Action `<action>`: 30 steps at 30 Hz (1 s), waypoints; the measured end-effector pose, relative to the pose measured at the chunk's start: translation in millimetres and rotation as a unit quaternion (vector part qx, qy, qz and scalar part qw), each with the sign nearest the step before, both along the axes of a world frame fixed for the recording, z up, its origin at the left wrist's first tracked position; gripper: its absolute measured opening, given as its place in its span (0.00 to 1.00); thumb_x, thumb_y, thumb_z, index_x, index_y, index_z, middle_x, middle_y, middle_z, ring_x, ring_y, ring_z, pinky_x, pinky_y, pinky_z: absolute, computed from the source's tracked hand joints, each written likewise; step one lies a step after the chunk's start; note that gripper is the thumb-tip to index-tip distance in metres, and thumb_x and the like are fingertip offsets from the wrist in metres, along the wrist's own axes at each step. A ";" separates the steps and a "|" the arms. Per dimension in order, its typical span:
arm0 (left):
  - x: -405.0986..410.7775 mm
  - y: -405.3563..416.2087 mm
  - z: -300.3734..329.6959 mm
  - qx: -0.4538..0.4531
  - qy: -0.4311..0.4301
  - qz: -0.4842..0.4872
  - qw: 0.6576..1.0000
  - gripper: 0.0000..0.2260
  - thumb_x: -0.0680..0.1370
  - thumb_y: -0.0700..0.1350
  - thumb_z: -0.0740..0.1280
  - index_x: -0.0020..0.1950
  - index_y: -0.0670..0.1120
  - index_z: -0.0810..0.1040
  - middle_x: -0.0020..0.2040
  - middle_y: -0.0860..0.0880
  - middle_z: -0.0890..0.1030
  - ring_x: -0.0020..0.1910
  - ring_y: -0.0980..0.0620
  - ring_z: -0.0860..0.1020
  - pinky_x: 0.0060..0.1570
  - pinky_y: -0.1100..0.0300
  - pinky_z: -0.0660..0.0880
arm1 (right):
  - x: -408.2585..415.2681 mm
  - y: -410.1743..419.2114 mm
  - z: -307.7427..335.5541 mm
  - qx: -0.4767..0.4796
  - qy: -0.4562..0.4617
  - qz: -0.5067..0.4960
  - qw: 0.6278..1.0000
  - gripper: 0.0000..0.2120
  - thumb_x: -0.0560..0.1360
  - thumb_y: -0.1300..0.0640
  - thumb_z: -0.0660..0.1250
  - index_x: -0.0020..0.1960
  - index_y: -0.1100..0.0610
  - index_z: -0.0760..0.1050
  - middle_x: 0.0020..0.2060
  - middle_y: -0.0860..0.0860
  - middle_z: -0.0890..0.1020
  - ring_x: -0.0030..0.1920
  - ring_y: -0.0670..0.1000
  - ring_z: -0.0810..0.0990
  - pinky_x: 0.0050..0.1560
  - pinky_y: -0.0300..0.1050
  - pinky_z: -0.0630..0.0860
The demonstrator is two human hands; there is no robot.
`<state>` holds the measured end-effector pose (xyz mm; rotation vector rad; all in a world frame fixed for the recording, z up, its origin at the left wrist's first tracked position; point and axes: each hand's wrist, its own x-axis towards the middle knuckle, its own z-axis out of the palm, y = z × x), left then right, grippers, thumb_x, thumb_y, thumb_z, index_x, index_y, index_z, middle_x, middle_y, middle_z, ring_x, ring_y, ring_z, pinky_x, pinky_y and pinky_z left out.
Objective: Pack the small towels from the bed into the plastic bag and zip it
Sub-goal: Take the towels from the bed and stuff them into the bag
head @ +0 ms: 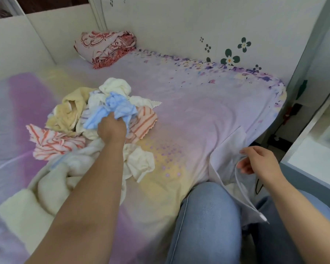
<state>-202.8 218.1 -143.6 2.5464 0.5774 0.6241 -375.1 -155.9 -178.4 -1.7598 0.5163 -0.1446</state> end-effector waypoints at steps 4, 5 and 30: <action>-20.7 -34.9 45.8 0.007 -0.191 -0.029 0.981 0.17 0.75 0.38 0.58 0.63 0.44 0.74 0.69 0.41 0.69 0.65 0.39 0.69 0.60 0.50 0.67 | -6.3 -9.9 1.0 0.012 -0.002 -0.006 1.000 0.10 0.78 0.59 0.59 0.51 0.60 0.78 0.34 0.62 0.83 0.31 0.56 0.78 0.37 0.47 0.75; -26.3 -47.0 58.8 -0.036 -0.227 -0.070 0.971 0.16 0.75 0.37 0.56 0.62 0.42 0.72 0.66 0.42 0.71 0.62 0.41 0.71 0.57 0.54 0.68 | -8.1 -13.0 0.7 0.014 -0.002 -0.008 1.000 0.10 0.78 0.59 0.58 0.51 0.61 0.77 0.34 0.62 0.83 0.30 0.56 0.78 0.37 0.47 0.75; -130.0 -253.5 -37.5 0.289 0.259 -0.390 0.835 0.28 0.74 0.59 0.65 0.71 0.65 0.59 0.78 0.48 0.44 0.76 0.38 0.46 0.70 0.37 0.50 | -35.3 -69.8 -6.8 0.140 -0.029 -0.070 0.987 0.10 0.78 0.62 0.56 0.44 0.58 0.75 0.23 0.54 0.80 0.22 0.50 0.75 0.27 0.41 0.72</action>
